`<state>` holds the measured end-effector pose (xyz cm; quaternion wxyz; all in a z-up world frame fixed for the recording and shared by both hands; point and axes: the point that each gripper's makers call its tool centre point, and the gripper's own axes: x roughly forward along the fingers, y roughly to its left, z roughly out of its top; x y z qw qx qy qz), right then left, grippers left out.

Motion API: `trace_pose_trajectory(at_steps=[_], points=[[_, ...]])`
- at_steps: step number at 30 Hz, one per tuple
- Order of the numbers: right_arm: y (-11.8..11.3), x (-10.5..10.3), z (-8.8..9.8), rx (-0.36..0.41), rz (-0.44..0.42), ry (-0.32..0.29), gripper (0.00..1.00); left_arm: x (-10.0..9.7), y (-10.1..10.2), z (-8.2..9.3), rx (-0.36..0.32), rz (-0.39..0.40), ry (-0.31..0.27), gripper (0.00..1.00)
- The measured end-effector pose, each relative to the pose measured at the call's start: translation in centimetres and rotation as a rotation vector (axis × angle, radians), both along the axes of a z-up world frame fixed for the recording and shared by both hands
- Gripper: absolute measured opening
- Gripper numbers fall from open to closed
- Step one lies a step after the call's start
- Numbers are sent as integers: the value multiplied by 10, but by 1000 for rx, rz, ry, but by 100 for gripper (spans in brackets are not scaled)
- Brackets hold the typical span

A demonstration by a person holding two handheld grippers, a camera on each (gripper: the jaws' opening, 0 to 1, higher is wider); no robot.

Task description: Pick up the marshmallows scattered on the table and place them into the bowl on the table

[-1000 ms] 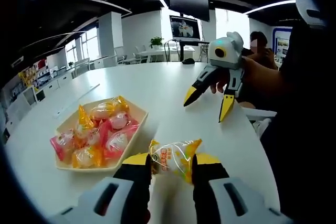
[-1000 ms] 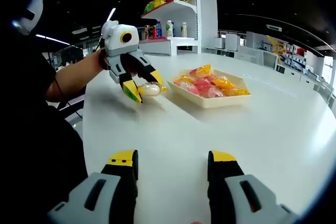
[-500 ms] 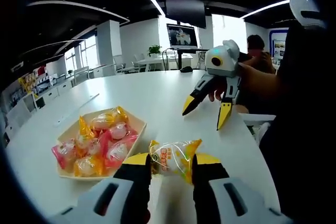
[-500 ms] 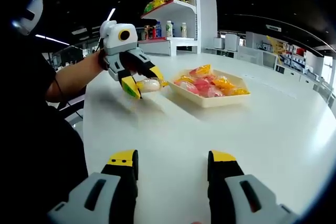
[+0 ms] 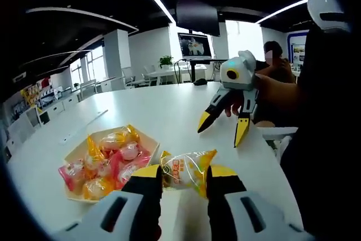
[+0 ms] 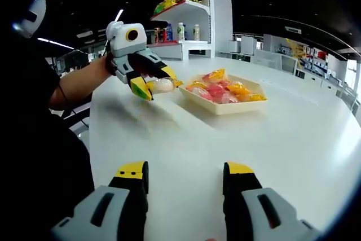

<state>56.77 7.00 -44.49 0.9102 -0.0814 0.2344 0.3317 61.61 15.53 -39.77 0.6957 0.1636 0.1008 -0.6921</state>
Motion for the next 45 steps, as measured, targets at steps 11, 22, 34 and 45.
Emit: trace_pose_trajectory(at_steps=[11, 22, 34, 45], points=[[0, 0, 2, 4, 1, -8, 53, 7, -3, 8, -27, 19, -4, 32], [2, -1, 3, 8, 17, -19, 53, 18, -7, 22, -80, 63, 0, 32], [1, -3, 3, 11, 17, -18, 53, 38, -9, 31, -111, 143, -15, 32], [0, -2, 3, 9, 19, -20, 53, 56, -9, 34, -130, 223, -8, 32]])
